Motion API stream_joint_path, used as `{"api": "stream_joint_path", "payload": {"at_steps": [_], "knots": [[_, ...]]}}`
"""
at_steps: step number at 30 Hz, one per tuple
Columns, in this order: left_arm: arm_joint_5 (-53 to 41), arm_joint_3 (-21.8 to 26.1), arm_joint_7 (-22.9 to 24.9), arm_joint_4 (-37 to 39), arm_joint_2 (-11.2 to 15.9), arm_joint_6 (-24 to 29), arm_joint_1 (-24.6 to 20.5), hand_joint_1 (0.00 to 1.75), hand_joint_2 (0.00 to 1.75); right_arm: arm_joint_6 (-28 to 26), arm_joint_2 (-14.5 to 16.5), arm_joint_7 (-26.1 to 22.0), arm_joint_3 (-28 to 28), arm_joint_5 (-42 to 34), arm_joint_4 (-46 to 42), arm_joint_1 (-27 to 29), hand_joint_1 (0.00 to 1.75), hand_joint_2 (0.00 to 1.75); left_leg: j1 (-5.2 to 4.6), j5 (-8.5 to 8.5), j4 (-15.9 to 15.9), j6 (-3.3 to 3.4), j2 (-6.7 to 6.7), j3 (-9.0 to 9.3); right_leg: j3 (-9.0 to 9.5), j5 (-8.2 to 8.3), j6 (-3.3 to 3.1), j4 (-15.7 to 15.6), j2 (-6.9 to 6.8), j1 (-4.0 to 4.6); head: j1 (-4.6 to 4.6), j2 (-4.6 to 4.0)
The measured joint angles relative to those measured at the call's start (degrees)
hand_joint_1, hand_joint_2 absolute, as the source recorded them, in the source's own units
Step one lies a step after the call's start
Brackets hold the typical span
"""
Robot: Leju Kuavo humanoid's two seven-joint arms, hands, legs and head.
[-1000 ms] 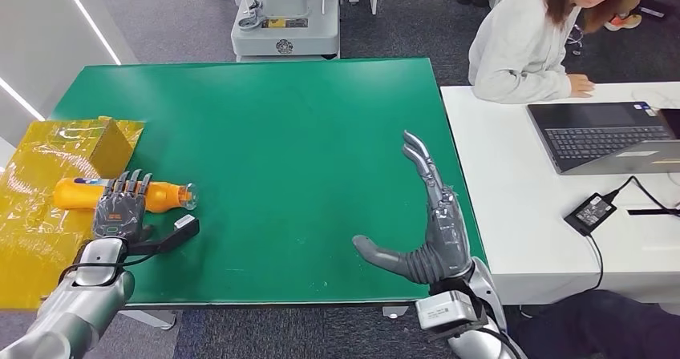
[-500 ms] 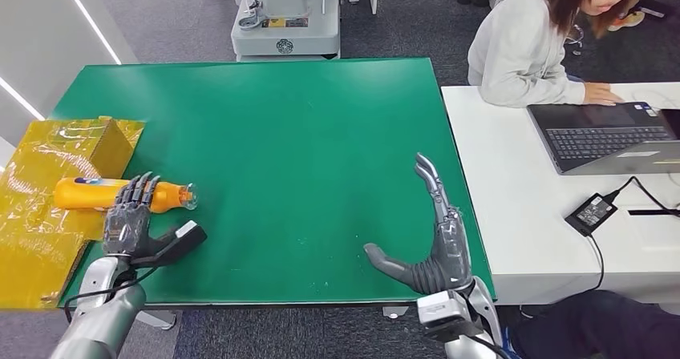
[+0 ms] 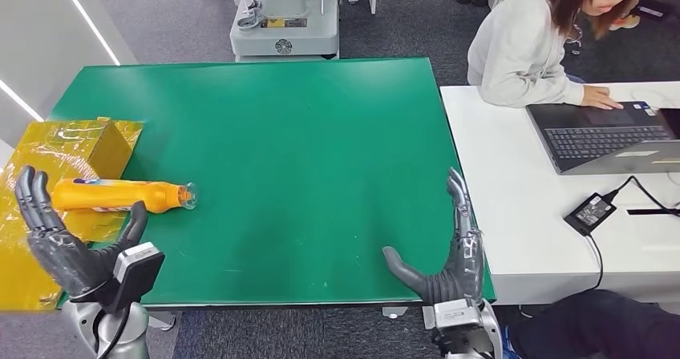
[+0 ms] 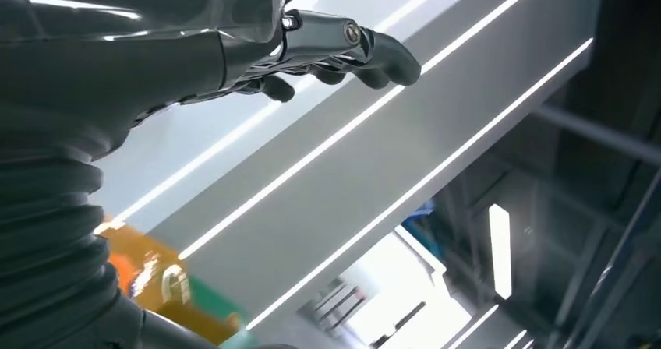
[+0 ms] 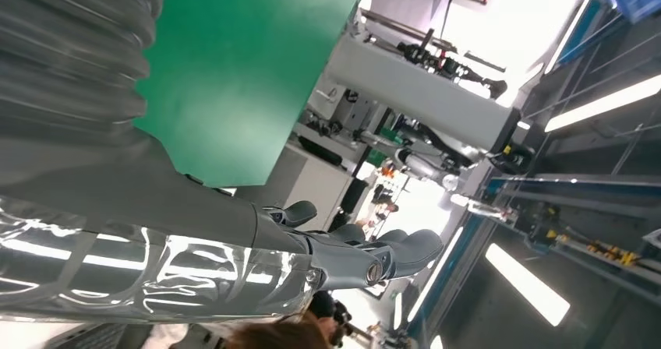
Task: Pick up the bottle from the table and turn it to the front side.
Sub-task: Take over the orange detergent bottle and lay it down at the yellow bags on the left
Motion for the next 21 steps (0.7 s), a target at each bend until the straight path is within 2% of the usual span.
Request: {"api": "stream_joint_path", "payload": {"at_steps": [3, 6, 10, 13, 16, 21], "knots": [[5.80, -4.34, 0.00, -4.79, -0.03, -0.11, 1.60, 0.00, 1.75, -1.08, 0.00, 0.00, -0.09, -0.25, -1.28, 1.93, 0.00, 1.75, 0.00, -0.01, 0.00, 0.01, -0.04, 0.02, 0.02, -0.03, 0.01, -0.01, -0.07, 0.00, 0.01, 0.00], [16.21, -12.51, 0.12, -4.96, 1.95, -2.21, 2.71, 0.00, 1.75, -1.79, -0.03, 0.00, -0.51, -1.26, -3.32, 3.80, 0.00, 1.75, 0.00, -0.02, -0.01, 0.03, -0.09, 0.00, 0.03, -0.06, 0.03, -0.01, -0.12, 0.00, 0.01, 0.00], [29.16, -22.36, 1.35, -3.77, 4.42, -12.16, 2.99, 0.00, 1.75, -1.81, -0.06, 0.00, -1.70, -2.48, -5.43, 5.75, 0.00, 1.75, -0.01, -0.03, 0.00, 0.04, -0.08, 0.00, 0.05, -0.05, 0.04, -0.02, -0.10, -0.01, 0.01, 0.00], [36.36, -27.78, 2.02, -1.47, 5.46, -19.14, 2.87, 0.00, 1.75, -0.85, -0.04, 0.00, -3.30, -2.52, -6.22, 7.05, 0.00, 1.75, -0.02, -0.04, 0.00, 0.07, -0.09, 0.00, 0.07, -0.05, 0.04, -0.03, -0.10, -0.02, 0.02, 0.00], [40.23, -30.87, 2.03, 0.99, 6.04, -21.83, 2.68, 0.00, 1.75, -0.09, -0.02, 0.00, -4.42, -2.88, -6.50, 8.10, 0.00, 1.75, -0.02, -0.05, 0.00, 0.07, -0.06, 0.00, 0.06, -0.05, 0.05, -0.03, -0.06, -0.02, 0.02, 0.00], [43.39, -32.47, 2.04, 3.18, 6.63, -23.82, 2.36, 0.00, 1.75, 1.01, 0.01, 0.00, -5.36, -3.42, -6.63, 8.82, 0.00, 1.75, -0.01, -0.05, 0.00, 0.07, -0.06, 0.01, 0.05, -0.07, 0.04, -0.03, -0.07, -0.01, 0.01, 0.00]]}}
